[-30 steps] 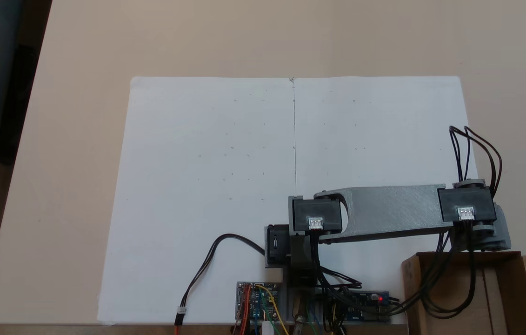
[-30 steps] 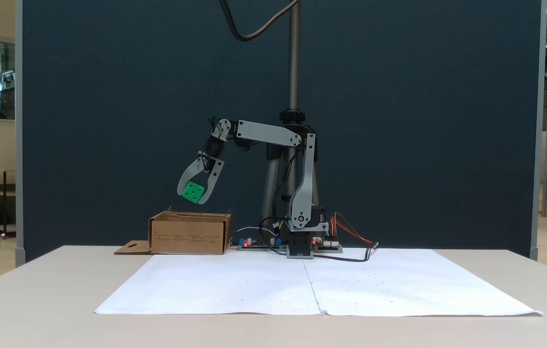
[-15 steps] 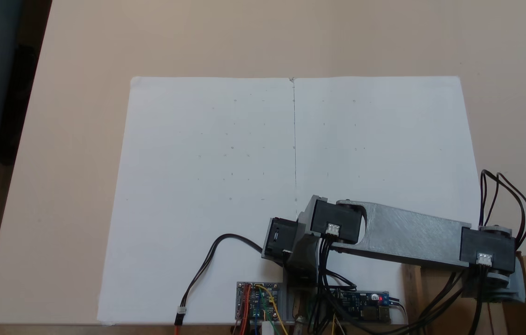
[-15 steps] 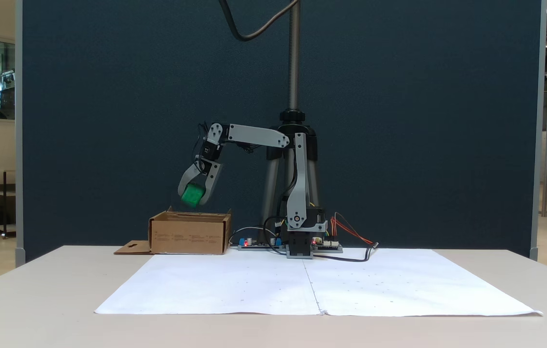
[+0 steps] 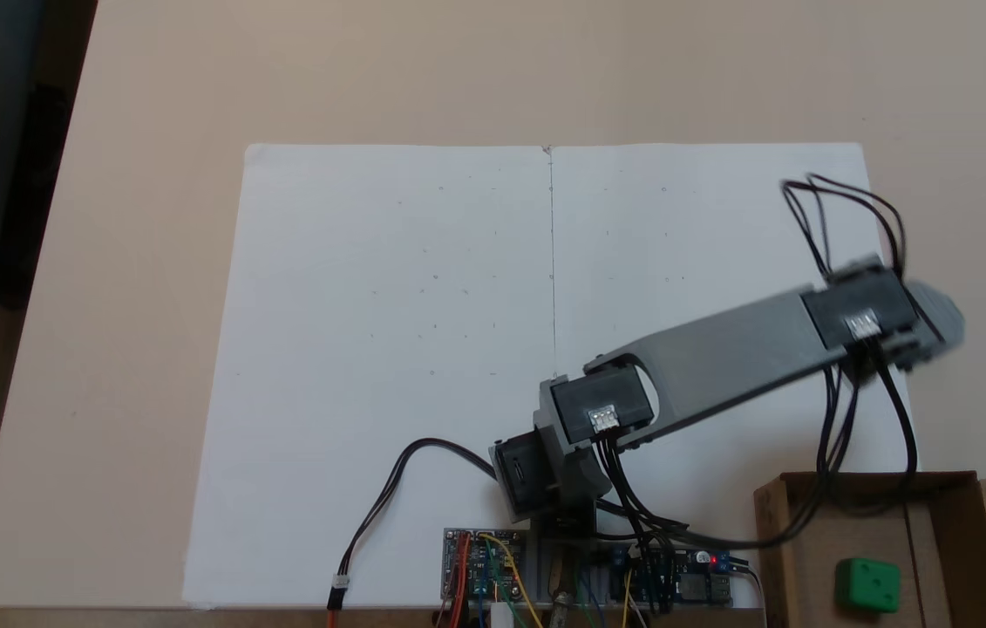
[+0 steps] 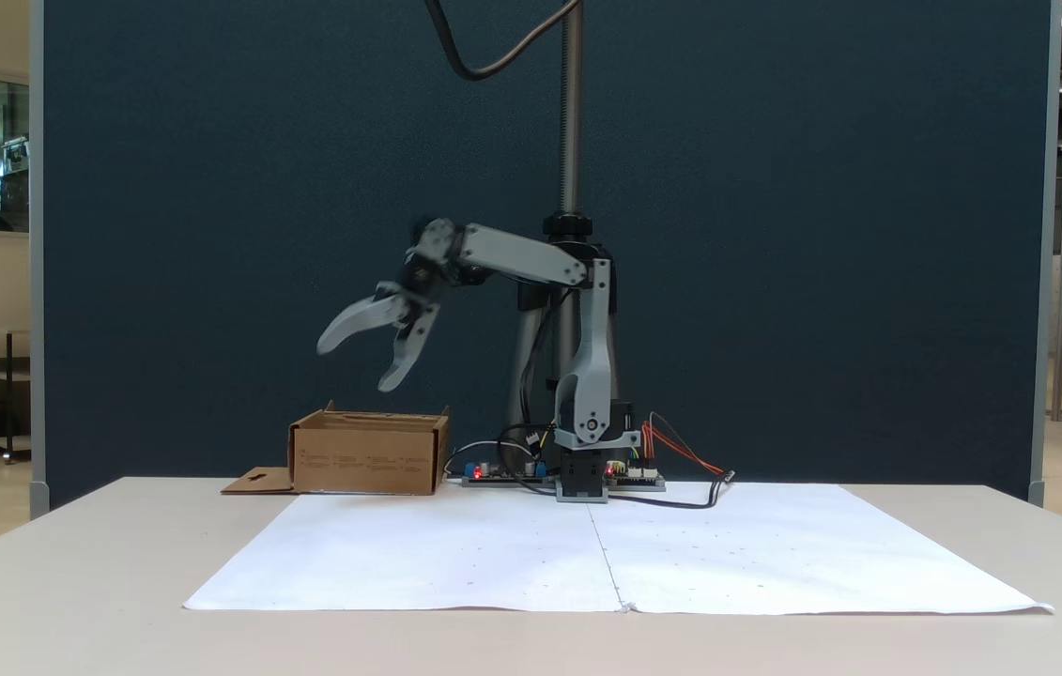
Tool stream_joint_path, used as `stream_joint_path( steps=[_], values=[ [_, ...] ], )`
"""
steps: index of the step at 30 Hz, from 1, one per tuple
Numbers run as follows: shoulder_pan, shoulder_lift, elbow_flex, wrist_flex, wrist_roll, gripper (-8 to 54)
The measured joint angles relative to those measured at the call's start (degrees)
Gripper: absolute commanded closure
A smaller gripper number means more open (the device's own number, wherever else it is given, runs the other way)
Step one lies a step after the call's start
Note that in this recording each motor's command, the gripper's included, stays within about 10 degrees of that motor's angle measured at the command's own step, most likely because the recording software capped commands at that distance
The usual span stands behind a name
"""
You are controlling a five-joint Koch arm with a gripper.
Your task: Grasp a green dice and put it in the bin.
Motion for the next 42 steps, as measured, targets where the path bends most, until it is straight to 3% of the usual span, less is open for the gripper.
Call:
stream_joint_path(
  steps=[11, 19, 25, 42],
  values=[
    [-45.9, 8.9, 1.1, -1.5, 13.8, 1.1],
    [-67.0, 25.3, 30.3, -18.4, 14.7, -0.4],
    [-69.4, 36.0, 53.0, -31.6, 14.3, 0.2],
    [-69.4, 37.3, 93.0, -72.9, 14.3, 1.7]
  ],
)
